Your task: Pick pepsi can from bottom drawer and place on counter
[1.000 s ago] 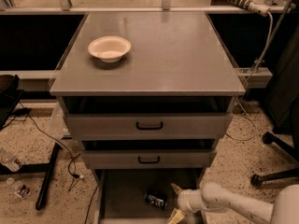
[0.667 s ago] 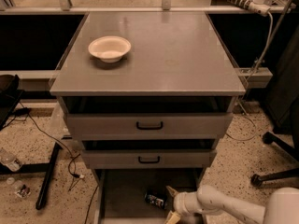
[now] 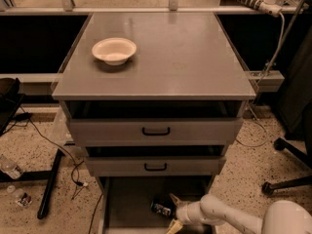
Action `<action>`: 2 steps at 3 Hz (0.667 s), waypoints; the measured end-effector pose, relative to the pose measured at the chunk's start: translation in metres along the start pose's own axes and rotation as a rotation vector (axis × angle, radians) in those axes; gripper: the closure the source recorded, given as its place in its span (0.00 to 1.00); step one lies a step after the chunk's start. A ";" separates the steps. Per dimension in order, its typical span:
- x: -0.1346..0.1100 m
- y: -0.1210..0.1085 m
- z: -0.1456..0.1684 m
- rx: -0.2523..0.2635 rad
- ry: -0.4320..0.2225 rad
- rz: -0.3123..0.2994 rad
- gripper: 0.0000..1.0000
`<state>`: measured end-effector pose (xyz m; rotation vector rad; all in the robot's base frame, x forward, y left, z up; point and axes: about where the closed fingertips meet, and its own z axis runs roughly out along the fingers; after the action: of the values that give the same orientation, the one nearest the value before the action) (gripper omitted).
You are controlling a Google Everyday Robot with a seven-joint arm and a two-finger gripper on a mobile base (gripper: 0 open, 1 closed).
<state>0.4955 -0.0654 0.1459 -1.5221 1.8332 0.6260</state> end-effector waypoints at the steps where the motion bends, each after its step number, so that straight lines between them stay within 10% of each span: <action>1: 0.000 0.000 0.000 0.000 0.000 0.000 0.18; 2: 0.000 0.000 0.000 0.000 0.000 0.000 0.43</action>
Offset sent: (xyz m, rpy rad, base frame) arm 0.0000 0.0000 0.0000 0.0000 0.0000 0.0000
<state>0.4954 -0.0654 0.1459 -1.5222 1.8332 0.6262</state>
